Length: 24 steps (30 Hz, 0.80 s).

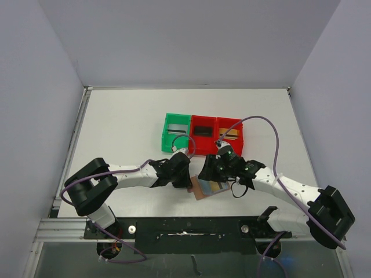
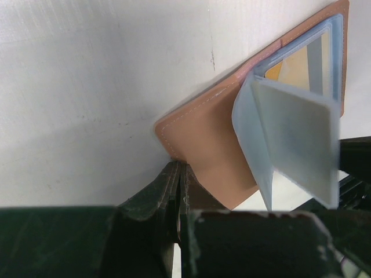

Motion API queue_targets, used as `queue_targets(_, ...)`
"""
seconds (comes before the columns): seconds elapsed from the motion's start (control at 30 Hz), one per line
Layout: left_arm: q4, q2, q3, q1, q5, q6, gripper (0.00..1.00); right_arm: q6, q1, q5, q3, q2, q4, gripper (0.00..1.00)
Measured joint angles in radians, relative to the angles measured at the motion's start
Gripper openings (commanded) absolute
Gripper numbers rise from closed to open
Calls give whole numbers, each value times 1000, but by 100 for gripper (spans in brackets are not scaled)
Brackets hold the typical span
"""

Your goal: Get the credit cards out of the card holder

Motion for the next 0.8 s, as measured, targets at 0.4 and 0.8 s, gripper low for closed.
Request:
queue_targets(0.4, -50, -26, -5, 0, -24, -3, 11, 61, -3, -172, -51, 89, 212, 53)
queue_targets(0.8, -97, -206, -51, 0, -51, -35, 40, 79, -87, -39, -151, -185, 230, 85)
